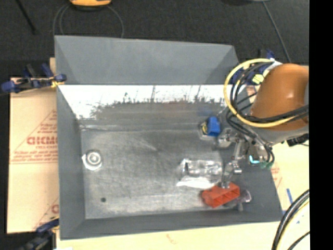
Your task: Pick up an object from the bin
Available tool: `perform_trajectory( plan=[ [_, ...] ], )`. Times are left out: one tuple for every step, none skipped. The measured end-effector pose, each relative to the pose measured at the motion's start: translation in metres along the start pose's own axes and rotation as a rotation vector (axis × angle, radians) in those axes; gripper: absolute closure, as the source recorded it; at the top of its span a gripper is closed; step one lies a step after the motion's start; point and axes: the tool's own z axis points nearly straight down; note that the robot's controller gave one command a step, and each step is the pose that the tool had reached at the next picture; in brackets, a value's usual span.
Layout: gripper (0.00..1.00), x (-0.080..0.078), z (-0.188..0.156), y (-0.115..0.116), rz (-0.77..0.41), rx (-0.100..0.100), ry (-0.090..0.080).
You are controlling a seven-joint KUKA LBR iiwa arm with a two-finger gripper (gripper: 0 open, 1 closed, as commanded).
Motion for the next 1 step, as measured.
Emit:
perform_trajectory(
  plan=[
    [0.0, -0.0195, -0.0626, -0.0104, 0.017, 0.0, -0.016]
  ],
)
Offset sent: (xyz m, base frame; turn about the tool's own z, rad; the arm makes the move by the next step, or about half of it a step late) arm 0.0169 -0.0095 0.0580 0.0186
